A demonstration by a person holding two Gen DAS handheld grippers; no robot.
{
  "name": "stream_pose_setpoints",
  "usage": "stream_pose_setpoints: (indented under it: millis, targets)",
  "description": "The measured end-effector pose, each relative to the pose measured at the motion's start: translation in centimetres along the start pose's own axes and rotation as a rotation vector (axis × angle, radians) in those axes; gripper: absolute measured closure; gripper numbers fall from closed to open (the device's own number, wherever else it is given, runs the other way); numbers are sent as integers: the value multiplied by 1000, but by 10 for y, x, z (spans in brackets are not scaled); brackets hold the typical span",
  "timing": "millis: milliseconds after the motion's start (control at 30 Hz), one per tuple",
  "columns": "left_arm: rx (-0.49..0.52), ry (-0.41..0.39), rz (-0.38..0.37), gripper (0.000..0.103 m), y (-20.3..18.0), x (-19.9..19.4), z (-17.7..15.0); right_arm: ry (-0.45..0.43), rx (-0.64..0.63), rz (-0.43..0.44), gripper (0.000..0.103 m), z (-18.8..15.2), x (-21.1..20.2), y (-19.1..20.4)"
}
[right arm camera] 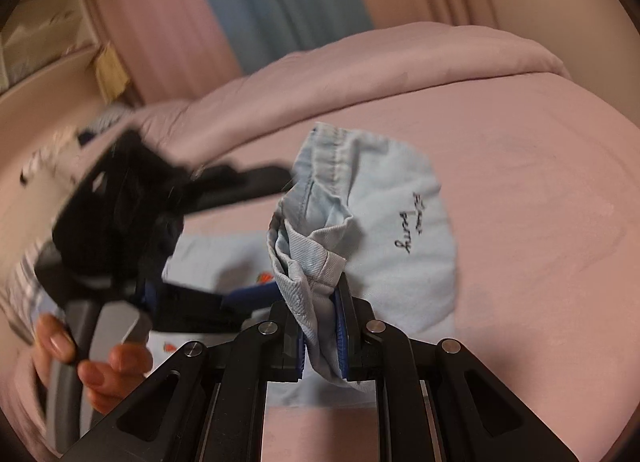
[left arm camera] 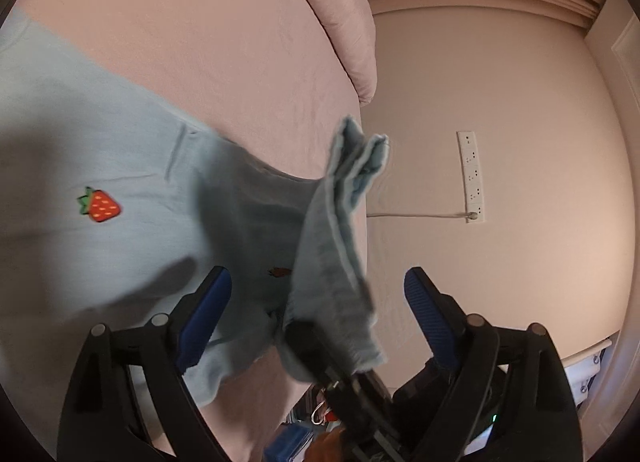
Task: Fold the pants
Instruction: 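Lift the hem with both grippers and carry it toward the waistband, then lower the folded pants onto the bed and open both grippers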
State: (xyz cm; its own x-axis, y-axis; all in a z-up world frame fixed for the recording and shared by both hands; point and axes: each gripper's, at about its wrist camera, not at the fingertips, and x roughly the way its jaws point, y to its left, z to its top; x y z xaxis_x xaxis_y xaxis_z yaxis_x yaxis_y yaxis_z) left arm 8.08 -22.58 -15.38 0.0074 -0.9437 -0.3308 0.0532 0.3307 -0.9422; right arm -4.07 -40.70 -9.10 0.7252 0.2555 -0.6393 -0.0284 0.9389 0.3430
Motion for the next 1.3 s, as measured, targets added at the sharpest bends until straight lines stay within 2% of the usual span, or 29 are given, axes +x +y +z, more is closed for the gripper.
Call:
stream_pose_setpoints:
  millis: [200, 233, 267, 300, 333, 367, 433, 533, 733, 933, 1033, 1133, 1233, 1300]
  targets:
    - [-39, -3, 37, 16, 14, -3, -3, 42, -77, 22, 89, -12, 11, 18]
    - [-40, -10, 58, 23, 15, -5, -3, 45, -98, 20, 89, -13, 12, 22]
    - [-36, -19, 73, 34, 15, -7, -2, 47, -117, 18, 89, -15, 12, 25]
    - [-27, -27, 87, 40, 16, -10, -2, 47, -129, 18, 89, -15, 12, 27]
    - [-15, -34, 104, 52, 15, -13, -1, 49, -148, 19, 89, -16, 12, 31]
    - [6, -44, 128, 69, 13, -16, -1, 50, -156, 16, 89, -17, 13, 34]
    - [57, -60, 172, 84, 7, -25, -3, 57, -183, 11, 89, -17, 16, 42]
    - [114, -95, 216, 88, 2, -41, -7, 54, -228, 14, 89, -18, 18, 58]
    - [163, -170, 266, 88, 3, -94, -12, 38, -314, 52, 89, -19, 24, 102]
    - [142, -225, 311, 90, 20, -130, -10, 78, -388, 114, 89, -30, 46, 146]
    - [129, -235, 326, 91, 30, -140, -9, 95, -438, 117, 89, -37, 57, 160]
    - [123, -237, 345, 92, 37, -147, -7, 129, -464, 132, 89, -43, 65, 167]
    - [124, -225, 355, 91, 42, -151, -2, 146, -477, 111, 89, -43, 74, 169]
    - [102, -237, 400, 87, 49, -155, 2, 173, -481, 101, 86, -44, 80, 167]
